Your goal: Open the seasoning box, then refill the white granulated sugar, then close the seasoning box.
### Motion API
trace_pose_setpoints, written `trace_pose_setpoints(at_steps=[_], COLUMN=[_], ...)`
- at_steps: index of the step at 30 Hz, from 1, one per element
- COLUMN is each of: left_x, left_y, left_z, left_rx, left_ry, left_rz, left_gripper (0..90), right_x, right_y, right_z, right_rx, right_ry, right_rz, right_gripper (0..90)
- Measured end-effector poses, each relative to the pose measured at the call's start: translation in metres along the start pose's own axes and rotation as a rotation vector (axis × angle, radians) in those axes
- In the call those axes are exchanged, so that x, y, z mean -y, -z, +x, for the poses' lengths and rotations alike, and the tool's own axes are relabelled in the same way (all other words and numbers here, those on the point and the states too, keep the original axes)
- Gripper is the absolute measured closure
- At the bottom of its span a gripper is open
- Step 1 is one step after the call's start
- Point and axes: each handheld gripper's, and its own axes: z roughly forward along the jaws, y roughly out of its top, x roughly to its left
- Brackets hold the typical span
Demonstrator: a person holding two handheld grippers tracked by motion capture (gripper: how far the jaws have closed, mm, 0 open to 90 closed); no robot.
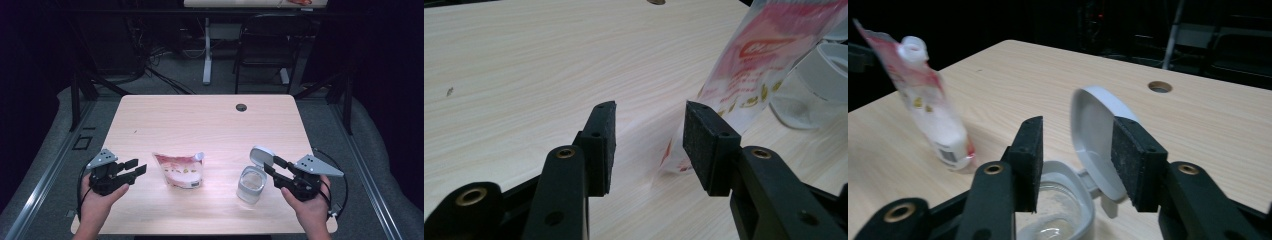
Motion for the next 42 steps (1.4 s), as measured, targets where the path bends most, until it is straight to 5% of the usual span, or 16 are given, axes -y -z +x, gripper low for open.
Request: trace_pose_setpoints(at_steps=[7, 13, 17, 23, 30, 42], left_x=[-0.017, -0.033, -0.038, -0.039, -0.036, -0.035], left_y=[-0.002, -0.007, -0.007, -0.001, 0.001, -0.012], left_z=[-0.005, -0.013, -0.012, -0.009, -0.011, -0.017], left_rx=[0.012, -0.001, 0.008, 0.027, 0.053, 0.101], left_ry=[-0.011, -0.036, -0.016, -0.022, -0.055, -0.094], left_rz=[0.009, 0.026, 0.028, 0.021, 0.018, 0.03], left_gripper=[58.1, 61.8, 61.8, 61.2, 64.9, 67.3], right_x=[-0.013, -0.028, -0.034, -0.043, -0.047, -0.047], right_y=[-0.006, -0.028, -0.036, -0.05, -0.074, -0.101], right_z=[0.016, 0.029, 0.034, 0.044, 0.062, 0.084], right_rx=[-0.049, -0.099, -0.111, -0.137, -0.222, -0.314], right_ry=[0.046, 0.081, 0.084, 0.105, 0.109, 0.14], right_rz=[0.007, 0.045, 0.057, 0.079, 0.098, 0.122], right_gripper=[63.8, 64.0, 64.0, 64.2, 67.3, 64.4])
